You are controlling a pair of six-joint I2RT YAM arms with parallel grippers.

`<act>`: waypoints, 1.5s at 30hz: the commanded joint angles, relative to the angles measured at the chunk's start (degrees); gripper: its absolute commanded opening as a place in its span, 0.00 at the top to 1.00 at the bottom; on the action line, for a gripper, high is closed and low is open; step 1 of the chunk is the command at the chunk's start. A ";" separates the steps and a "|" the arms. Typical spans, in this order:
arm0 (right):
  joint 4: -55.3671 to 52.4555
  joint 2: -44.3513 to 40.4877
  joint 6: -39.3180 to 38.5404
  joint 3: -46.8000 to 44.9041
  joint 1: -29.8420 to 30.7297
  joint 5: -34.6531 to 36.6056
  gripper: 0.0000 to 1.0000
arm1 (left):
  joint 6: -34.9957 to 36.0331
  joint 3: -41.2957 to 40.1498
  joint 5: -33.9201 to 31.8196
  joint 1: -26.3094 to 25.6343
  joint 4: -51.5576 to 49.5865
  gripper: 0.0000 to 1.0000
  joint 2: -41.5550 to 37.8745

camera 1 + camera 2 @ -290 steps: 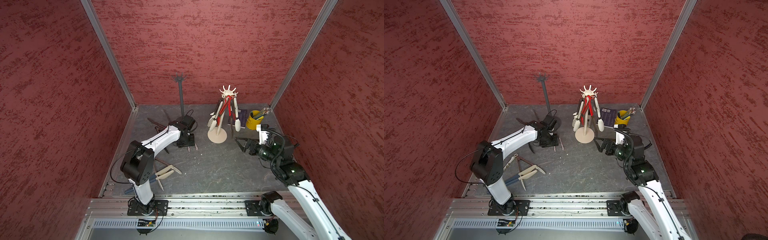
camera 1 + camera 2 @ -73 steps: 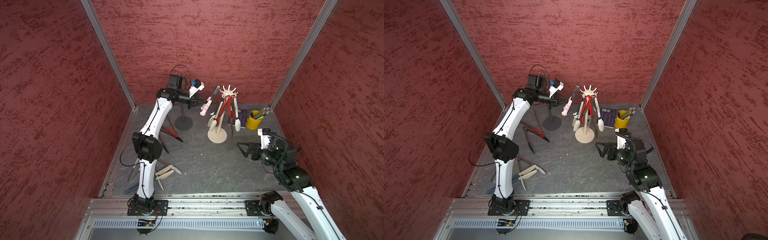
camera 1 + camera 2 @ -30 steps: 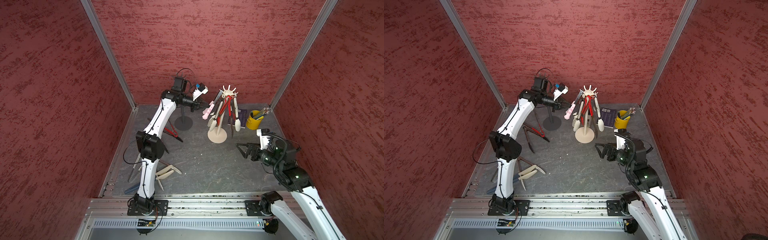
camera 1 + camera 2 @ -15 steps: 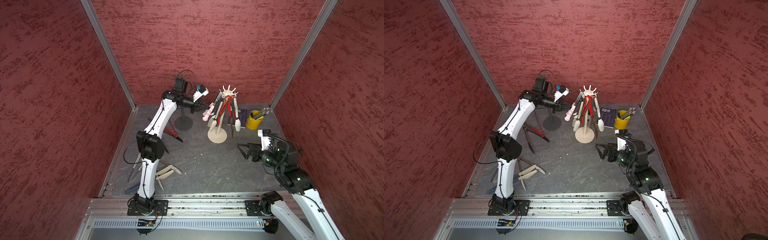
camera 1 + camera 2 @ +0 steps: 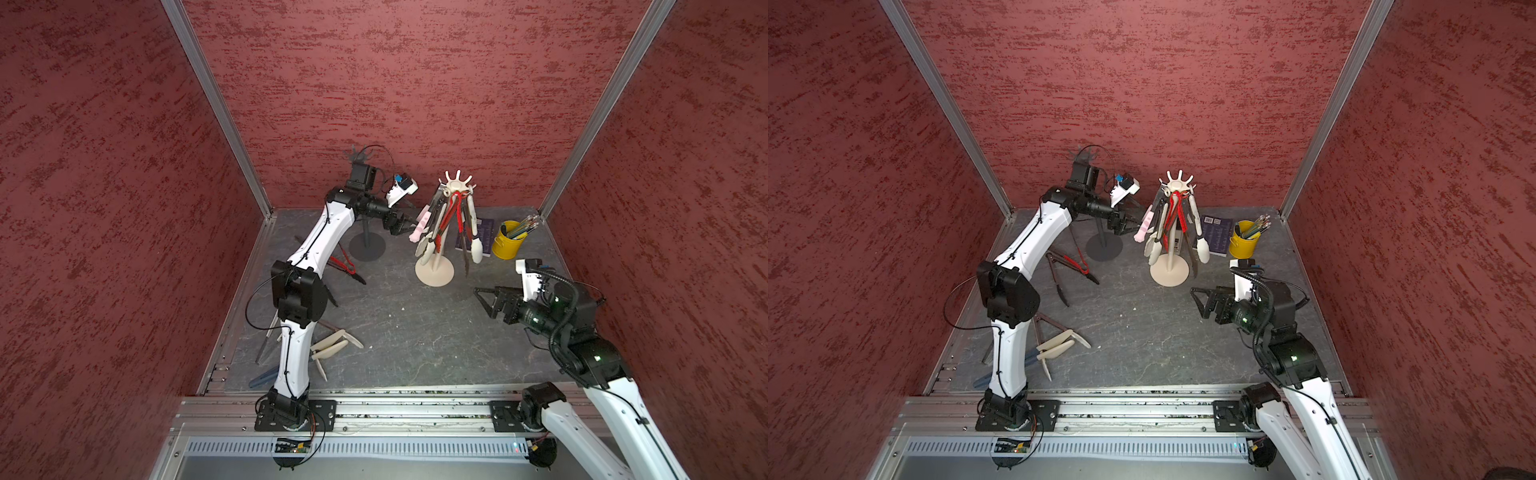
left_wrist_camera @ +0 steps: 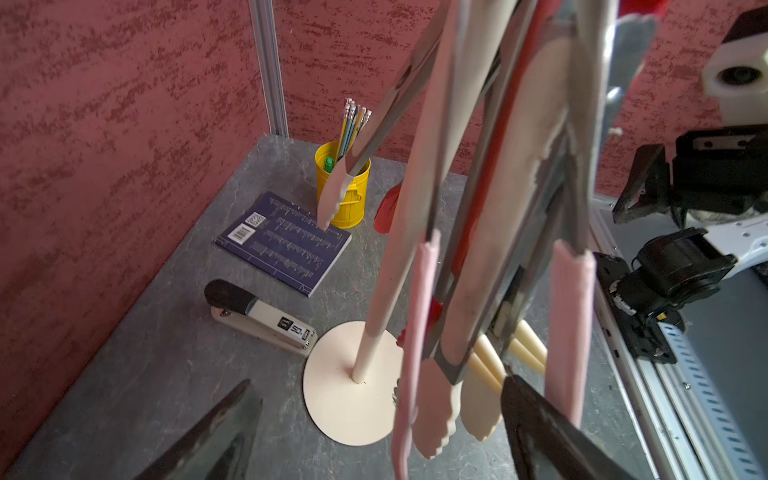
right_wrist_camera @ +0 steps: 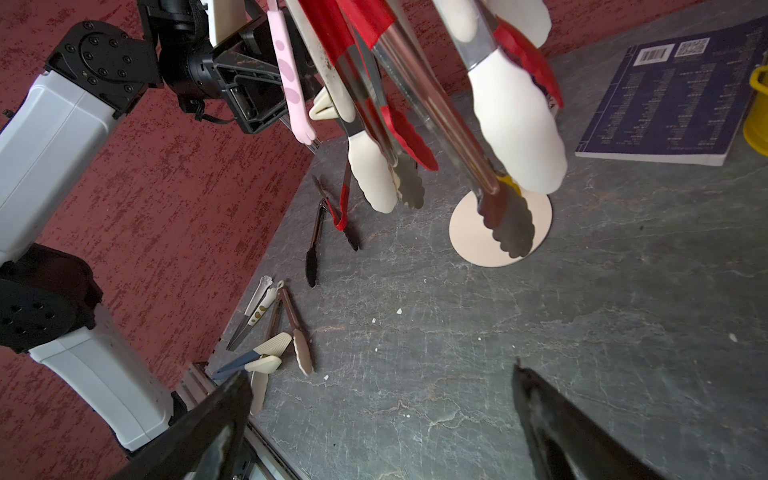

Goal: Hang food tongs on kitchen utensil racks
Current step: Hang the food tongs on the rack, then move the rack to the center of the board.

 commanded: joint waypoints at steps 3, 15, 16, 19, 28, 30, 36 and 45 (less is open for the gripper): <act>0.15 -0.51 0.79 -0.17 -0.21 1.32 0.01 | -14.72 -16.02 1.76 2.97 29.83 0.00 -11.33; 2.67 1.13 1.45 -0.36 -0.24 1.76 0.01 | -30.33 -41.80 -3.08 7.87 58.85 0.00 -25.63; 2.91 1.53 1.58 -0.18 -0.21 1.74 0.01 | -32.85 -43.74 -4.30 8.37 61.55 0.00 -26.53; 3.78 1.95 2.14 -0.06 -0.23 1.63 0.01 | -36.29 -48.09 -6.88 9.56 64.48 0.00 -28.83; 5.58 2.30 3.34 -0.31 -0.22 1.88 0.01 | -36.08 -61.76 -26.51 10.14 75.22 0.00 -34.10; 5.67 2.30 3.67 -0.28 -0.22 1.95 0.01 | -35.27 -63.24 -29.09 10.13 77.27 0.00 -34.02; 5.87 2.24 4.55 -0.31 -0.24 2.14 0.01 | -31.96 -63.22 -37.47 9.95 80.78 0.00 -31.30; 4.87 1.56 5.29 0.56 -0.23 2.82 0.01 | -30.42 -54.71 -39.41 9.86 82.08 0.00 -22.09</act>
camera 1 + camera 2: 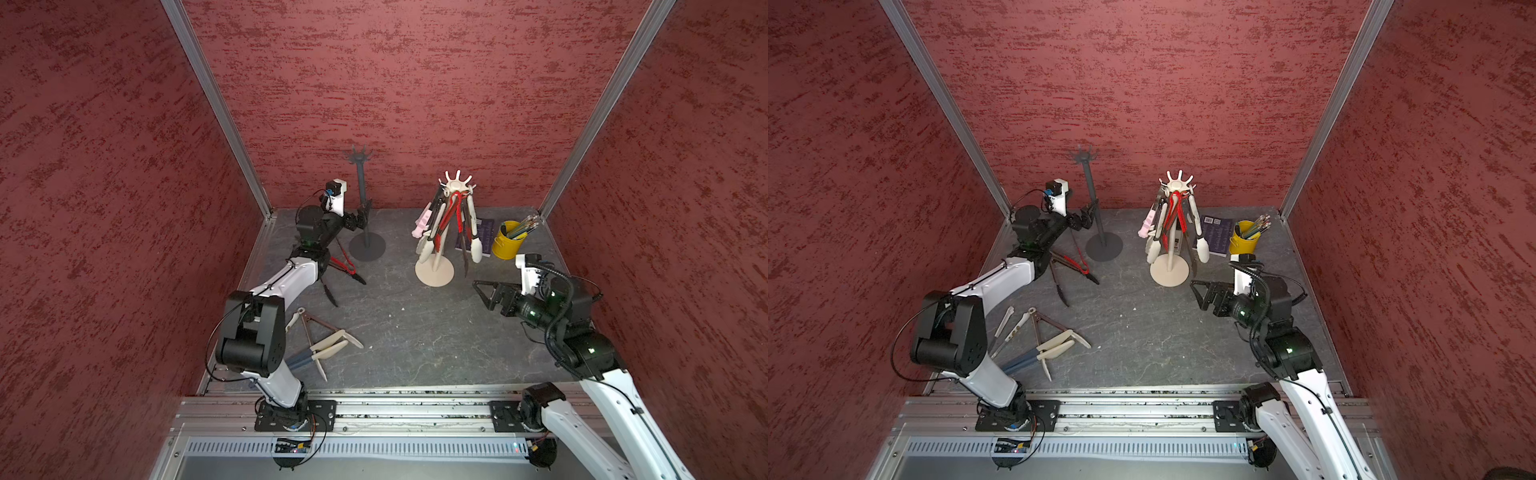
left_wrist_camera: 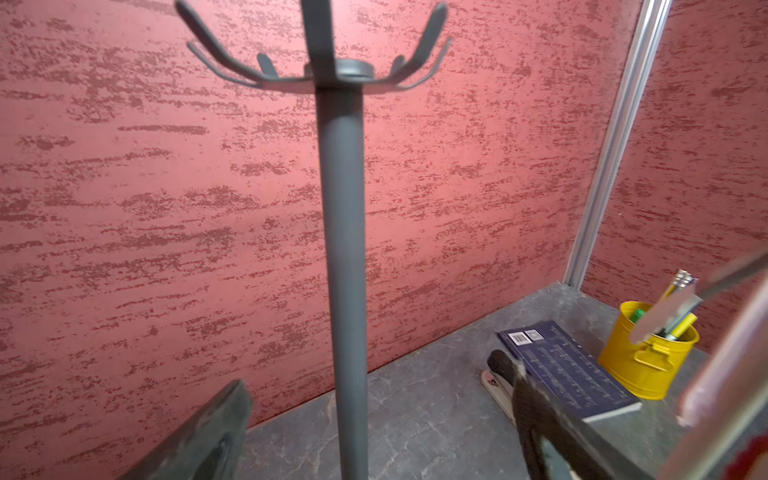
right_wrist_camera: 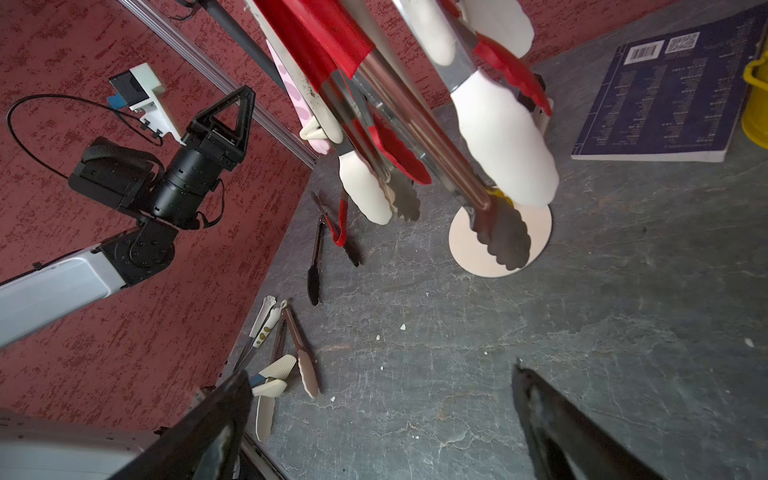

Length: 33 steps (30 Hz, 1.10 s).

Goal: Hang food tongs on kitchen utensil racks
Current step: Move the rack to the center of the board.

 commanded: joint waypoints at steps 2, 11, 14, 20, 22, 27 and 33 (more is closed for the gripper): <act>0.48 -0.87 0.78 0.95 -0.19 1.59 0.01 | 0.80 4.71 -1.83 -0.08 1.87 0.01 3.81; -1.96 -1.17 0.52 3.06 -0.19 1.82 0.01 | -0.52 11.96 -0.50 -0.34 1.16 0.27 10.59; -2.37 -1.25 0.43 3.74 -0.20 1.91 0.01 | -0.77 12.77 -0.06 -0.43 1.34 0.32 11.56; -2.50 -0.94 0.30 4.65 -0.16 1.86 0.01 | -1.09 14.22 0.04 -0.48 1.24 0.38 13.07; -2.50 -0.65 0.23 5.05 -0.22 1.71 0.01 | -1.01 14.82 0.21 -0.57 1.10 0.41 13.56; -2.41 0.48 -0.14 6.66 -0.15 1.58 0.01 | -1.71 15.36 0.74 -0.61 1.52 0.50 14.73; -2.30 1.17 -0.45 7.60 -0.16 1.48 0.01 | -2.39 15.50 1.69 -0.68 1.98 0.60 15.61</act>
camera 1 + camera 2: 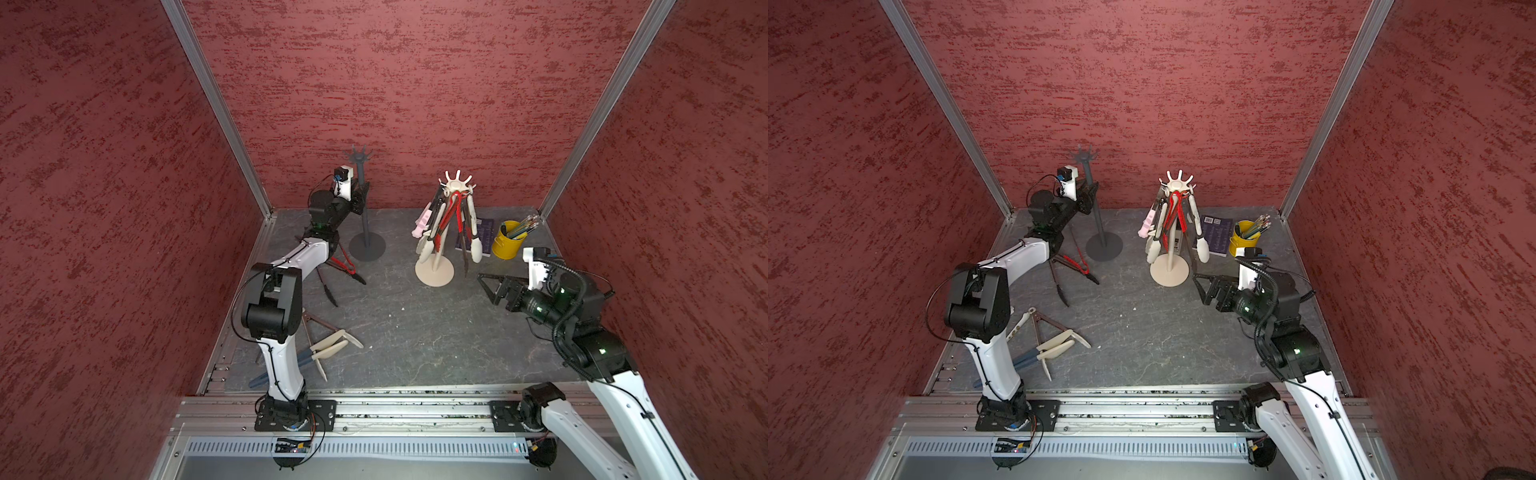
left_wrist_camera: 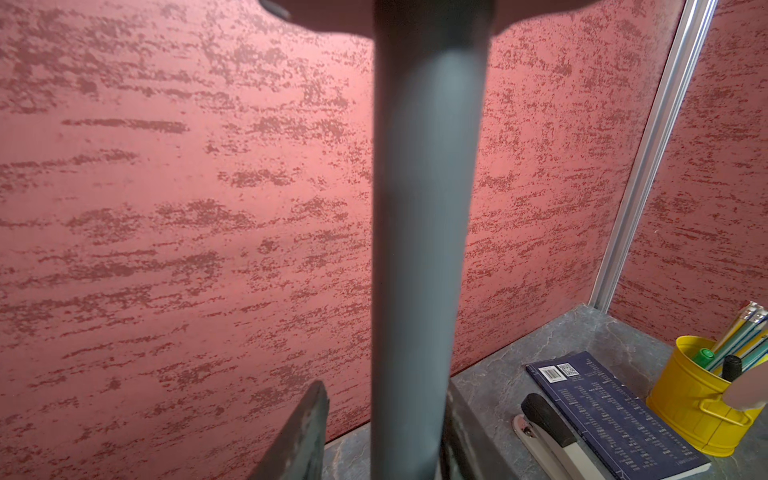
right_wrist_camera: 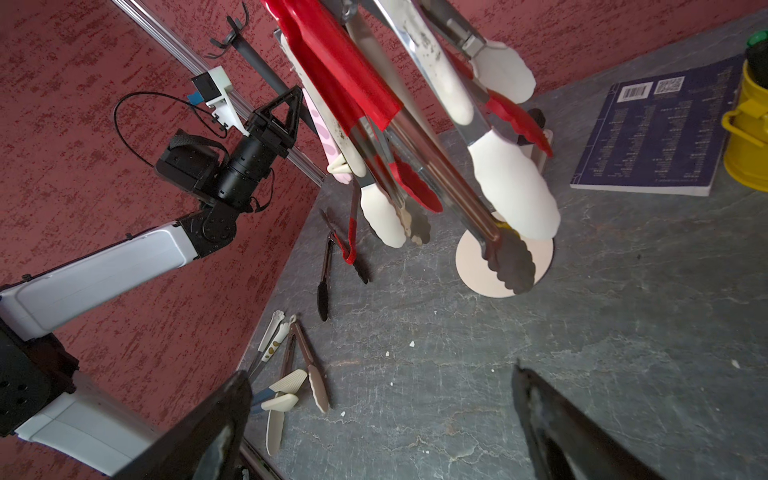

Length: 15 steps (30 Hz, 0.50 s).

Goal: Hang food tongs on kitchen utensil racks
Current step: Move the rack to the center of the board.

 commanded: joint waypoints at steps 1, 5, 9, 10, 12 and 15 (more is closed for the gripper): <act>0.23 0.05 -0.58 1.93 -0.19 0.40 0.01 | -1.01 0.81 1.32 -0.26 1.36 0.62 1.72; 0.10 -0.17 -0.25 1.73 -0.18 0.63 0.01 | -1.45 0.34 2.29 -0.24 2.21 0.76 1.55; 0.32 -0.47 -0.06 1.58 -0.22 0.81 0.01 | -1.67 0.55 3.47 -0.15 2.33 0.89 1.32; 0.40 -0.53 -0.08 1.50 -0.21 0.77 0.01 | -1.71 0.57 3.72 -0.06 2.47 0.91 1.30; 0.41 -0.64 0.03 1.44 -0.18 0.86 0.01 | -2.04 0.57 4.02 0.00 2.62 0.94 1.05; 0.49 -0.73 0.21 1.42 -0.17 0.86 0.01 | -2.23 0.35 4.95 0.03 2.89 0.99 0.49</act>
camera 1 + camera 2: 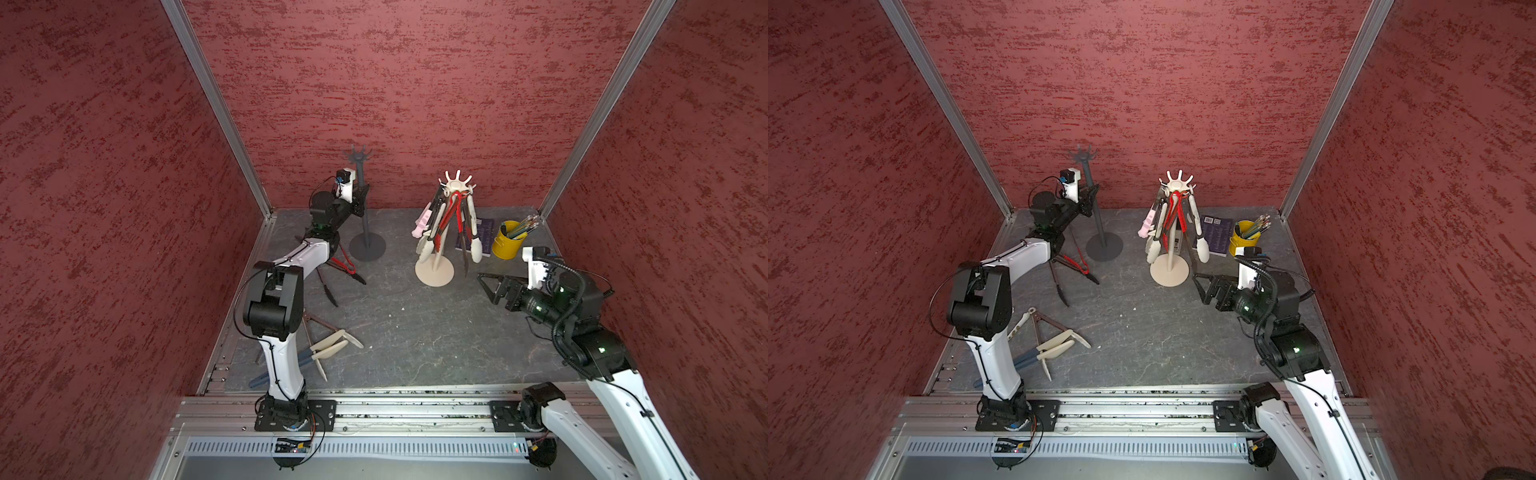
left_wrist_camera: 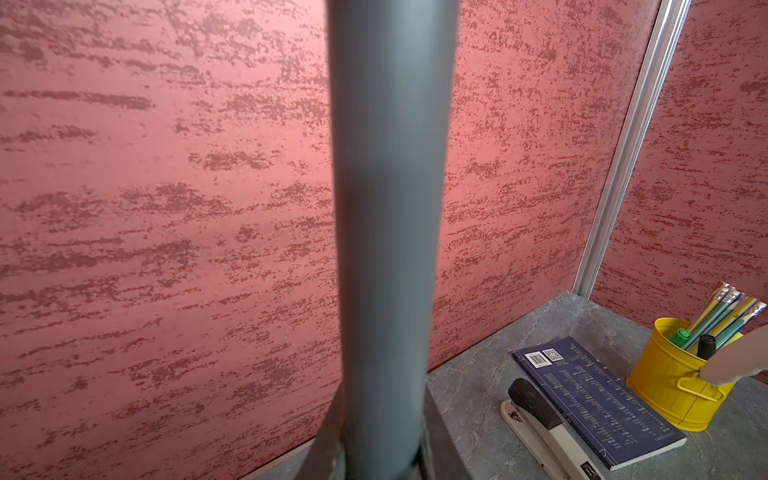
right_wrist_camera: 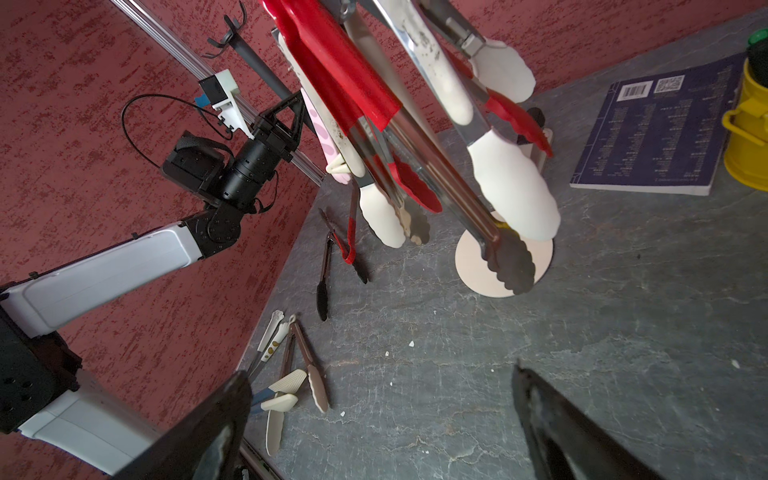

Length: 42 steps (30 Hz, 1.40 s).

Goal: Hang food tongs on kitchen utensil racks
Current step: Move the rack to the center of the board.

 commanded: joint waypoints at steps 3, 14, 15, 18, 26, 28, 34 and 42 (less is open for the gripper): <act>0.71 -0.69 0.36 1.38 -0.21 1.01 0.01 | -1.95 0.20 2.77 -0.29 2.49 1.00 -1.33; 3.05 0.60 -0.22 1.53 -0.19 0.43 0.01 | -1.70 -6.05 4.74 -1.77 4.45 1.00 -8.35; 3.44 1.08 -0.38 1.63 -0.16 0.25 0.01 | -1.64 -6.66 5.05 -2.03 4.42 1.00 -9.19; 4.75 2.50 -0.76 2.40 -0.16 -0.13 0.01 | -1.12 -8.09 5.44 -3.13 3.85 1.00 -11.48; 7.42 5.42 -1.89 3.86 -0.15 -0.99 0.01 | 0.71 -12.64 4.88 -6.29 2.18 1.00 -17.31; 7.61 5.97 -2.34 4.31 -0.22 -1.17 0.01 | 0.80 -14.01 4.46 -7.05 2.27 1.00 -18.75; 8.83 6.58 -2.43 4.96 -0.17 -1.54 0.01 | 1.95 -17.61 3.04 -9.07 1.65 1.00 -22.62; 9.04 6.93 -2.62 5.64 -0.20 -2.30 0.01 | 4.19 -21.82 2.12 -9.79 -0.69 1.00 -27.97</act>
